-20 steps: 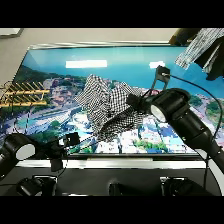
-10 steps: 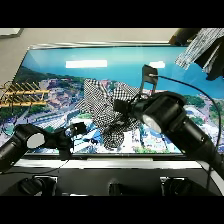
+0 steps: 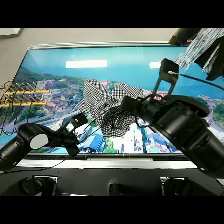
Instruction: Fold the clothes and pants, and hang the long-sleeved shirts on hangers.
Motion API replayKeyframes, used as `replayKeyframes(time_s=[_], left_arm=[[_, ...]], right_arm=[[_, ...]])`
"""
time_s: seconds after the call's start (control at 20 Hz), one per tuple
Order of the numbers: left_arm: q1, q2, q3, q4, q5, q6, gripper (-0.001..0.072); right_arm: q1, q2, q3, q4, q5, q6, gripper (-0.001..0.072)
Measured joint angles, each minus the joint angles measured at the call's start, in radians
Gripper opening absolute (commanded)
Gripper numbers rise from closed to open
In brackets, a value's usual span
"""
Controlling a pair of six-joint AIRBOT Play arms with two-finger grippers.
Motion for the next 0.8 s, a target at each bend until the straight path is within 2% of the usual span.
replayKeyframes(time_s=[0.45,0.8], left_arm=[[-0.113,-0.072,0.002,-0.023,0.175,-0.196,0.0015],[-0.122,-0.11,0.002,-0.043,0.244,-0.256,0.0014]], right_arm=[[0.004,-0.072,0.005,0.054,-0.166,0.06,0.0026],[0.073,-0.078,0.056,0.075,-0.17,0.073,0.0026]])
